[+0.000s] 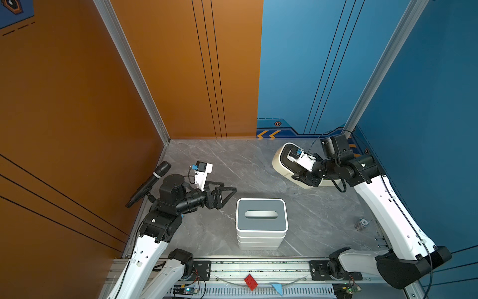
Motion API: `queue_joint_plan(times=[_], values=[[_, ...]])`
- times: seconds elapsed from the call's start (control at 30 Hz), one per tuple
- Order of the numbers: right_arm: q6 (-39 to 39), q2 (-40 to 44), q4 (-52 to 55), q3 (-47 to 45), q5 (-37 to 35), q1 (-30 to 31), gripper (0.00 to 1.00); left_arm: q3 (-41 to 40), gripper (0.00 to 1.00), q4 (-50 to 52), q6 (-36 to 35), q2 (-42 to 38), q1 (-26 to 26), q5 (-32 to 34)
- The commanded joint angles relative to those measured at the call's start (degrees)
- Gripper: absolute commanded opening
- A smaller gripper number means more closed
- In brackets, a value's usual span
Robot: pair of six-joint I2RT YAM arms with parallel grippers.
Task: Stack the tissue boxes
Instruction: Place the tissue box at the tissue box.
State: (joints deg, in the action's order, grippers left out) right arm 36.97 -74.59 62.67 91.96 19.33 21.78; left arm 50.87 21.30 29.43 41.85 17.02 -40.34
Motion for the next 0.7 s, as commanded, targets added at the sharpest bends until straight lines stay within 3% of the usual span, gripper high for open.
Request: queue_joint_plan(times=[0.0,0.27,0.47,0.67], values=[[-1.4,1.3,2.7,2.3,-0.8,0.5,0.21,3.4,0.98,1.8,5.8,0.4,0.4,0.3],[-2.1,-1.3,9.4,10.6,-2.8,4.6,0.21,5.3,0.98,1.0,14.1,1.3,0.4,-3.3],[-2.1,-2.9,11.6,15.2,-5.9,8.3,0.20,7.8,0.98,9.1,12.1,1.5,0.3,-1.0],[-2.5,-2.0,12.0,16.3,-4.2,12.5,0.20,6.6,0.98,9.4,13.2,-0.5,0.4,-0.2]])
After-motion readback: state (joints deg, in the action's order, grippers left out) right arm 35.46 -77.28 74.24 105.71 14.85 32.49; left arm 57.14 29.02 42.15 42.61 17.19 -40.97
